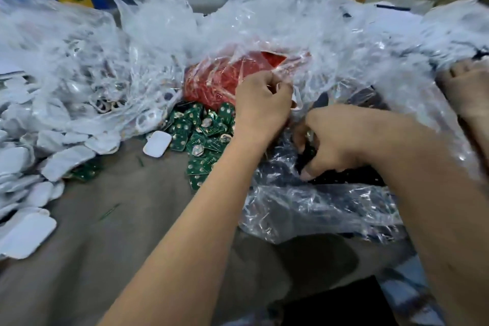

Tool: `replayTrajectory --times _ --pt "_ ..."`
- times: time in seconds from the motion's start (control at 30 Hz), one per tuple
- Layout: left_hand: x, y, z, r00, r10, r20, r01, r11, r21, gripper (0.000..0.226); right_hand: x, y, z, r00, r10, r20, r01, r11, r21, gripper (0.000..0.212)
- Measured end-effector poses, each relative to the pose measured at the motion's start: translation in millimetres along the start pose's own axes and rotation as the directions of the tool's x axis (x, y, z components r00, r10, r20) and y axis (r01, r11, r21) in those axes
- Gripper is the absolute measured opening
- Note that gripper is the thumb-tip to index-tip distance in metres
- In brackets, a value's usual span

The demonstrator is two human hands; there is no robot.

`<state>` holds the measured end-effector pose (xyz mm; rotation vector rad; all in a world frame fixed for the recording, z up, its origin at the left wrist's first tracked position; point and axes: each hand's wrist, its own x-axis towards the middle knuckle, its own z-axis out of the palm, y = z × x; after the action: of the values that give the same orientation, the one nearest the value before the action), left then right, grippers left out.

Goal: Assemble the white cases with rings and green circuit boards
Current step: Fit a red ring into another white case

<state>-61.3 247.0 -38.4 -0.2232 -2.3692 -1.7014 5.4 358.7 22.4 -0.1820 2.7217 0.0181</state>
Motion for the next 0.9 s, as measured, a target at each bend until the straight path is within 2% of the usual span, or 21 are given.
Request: replayTrajectory --times 0.07,0.13,0.2,0.27,0.37,0.43,0.53,0.7,0.9 --pt "-2 0 -1 1.000 -0.009 -0.028 0.009 1.000 -0.006 0.024 1 -4 5 0.999 -0.031 -0.011 0.030 0.996 -0.088 0.031" --pt "-6 0 -2 0.998 -0.010 -0.058 0.009 1.000 -0.023 0.025 5 -3 8 0.997 -0.044 -0.062 0.040 0.997 -0.061 0.019" --pt "-9 0 -5 0.995 0.006 -0.102 -0.008 1.000 -0.019 0.023 9 1 9 0.994 -0.028 -0.104 0.031 0.999 0.034 0.011" --pt "-11 -1 -8 0.992 0.030 -0.124 -0.031 1.000 0.000 0.021 12 9 8 0.994 -0.019 -0.112 0.036 0.987 0.156 0.014" --pt "-9 -1 -14 0.992 0.010 -0.125 -0.014 0.999 -0.033 0.021 11 23 2 0.987 -0.040 -0.157 0.097 0.922 0.376 0.012" --pt "-5 -1 -16 0.987 -0.006 -0.162 -0.002 0.999 -0.048 0.022 10 30 -7 0.985 -0.067 -0.157 0.130 0.888 0.440 0.008" --pt "-3 1 -18 0.986 0.009 -0.167 -0.016 0.999 -0.043 0.023 11 31 -13 0.988 -0.102 -0.119 0.143 0.898 0.415 0.012" --pt "0 1 -21 0.985 0.004 -0.174 -0.012 0.999 -0.043 0.024 8 30 -26 0.960 -0.067 -0.272 0.186 0.880 0.438 0.015" --pt "3 2 -22 0.983 -0.064 -0.171 0.051 0.995 -0.081 0.022 -1 34 -53 0.948 -0.129 -0.292 0.257 0.851 0.458 0.013"
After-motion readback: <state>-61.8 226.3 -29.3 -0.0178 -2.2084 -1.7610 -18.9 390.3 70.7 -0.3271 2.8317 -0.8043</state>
